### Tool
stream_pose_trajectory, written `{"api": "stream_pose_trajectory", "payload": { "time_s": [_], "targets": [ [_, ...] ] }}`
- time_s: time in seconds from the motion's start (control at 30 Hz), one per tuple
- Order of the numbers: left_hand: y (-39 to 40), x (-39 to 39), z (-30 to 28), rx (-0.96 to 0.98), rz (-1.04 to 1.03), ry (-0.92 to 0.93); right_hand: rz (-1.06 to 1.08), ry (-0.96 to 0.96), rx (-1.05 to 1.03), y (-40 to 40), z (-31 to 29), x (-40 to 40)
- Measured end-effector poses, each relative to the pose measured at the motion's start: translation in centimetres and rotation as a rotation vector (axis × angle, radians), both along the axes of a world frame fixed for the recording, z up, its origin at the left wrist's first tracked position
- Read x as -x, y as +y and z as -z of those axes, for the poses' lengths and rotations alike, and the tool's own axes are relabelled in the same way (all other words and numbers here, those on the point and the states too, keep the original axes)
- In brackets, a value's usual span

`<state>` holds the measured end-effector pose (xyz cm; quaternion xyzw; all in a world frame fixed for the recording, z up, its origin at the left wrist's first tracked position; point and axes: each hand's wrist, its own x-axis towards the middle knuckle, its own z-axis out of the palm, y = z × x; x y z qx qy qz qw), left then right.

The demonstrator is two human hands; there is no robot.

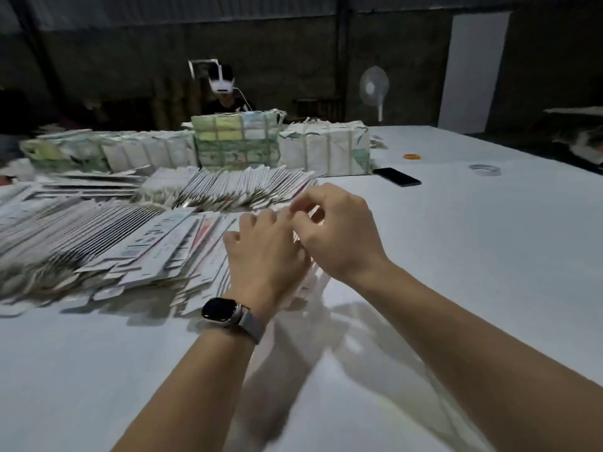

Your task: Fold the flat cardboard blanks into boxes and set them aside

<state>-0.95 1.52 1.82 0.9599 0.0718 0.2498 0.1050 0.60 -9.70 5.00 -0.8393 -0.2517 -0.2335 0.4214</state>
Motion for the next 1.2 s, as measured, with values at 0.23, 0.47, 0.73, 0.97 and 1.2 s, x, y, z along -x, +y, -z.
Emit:
{"api": "stream_pose_trajectory", "payload": {
  "time_s": [0.23,0.47,0.73,0.97,1.2],
  "targets": [
    [2.7,-0.9,1.5,0.044,-0.163,0.583,-0.040,-0.036,-0.167,1.3,3.5,-1.8],
    [0.2,0.0,1.7,-0.151,-0.010,0.476,0.024,0.005,-0.238,-0.2,3.9,-2.8],
    [-1.5,0.5,1.8,-0.274,0.071,0.228,0.042,0.005,-0.299,-0.8,3.3,-2.9],
    [-1.1,1.2,-0.2,-0.119,0.154,-0.151,0.019,-0.016,-0.318,-0.9,2.5,-2.5],
    [-2.2,0.6,-0.1,0.577,0.280,-0.337,0.052,-0.070,-0.361,-2.1,2.2,-2.4]
  ]
}}
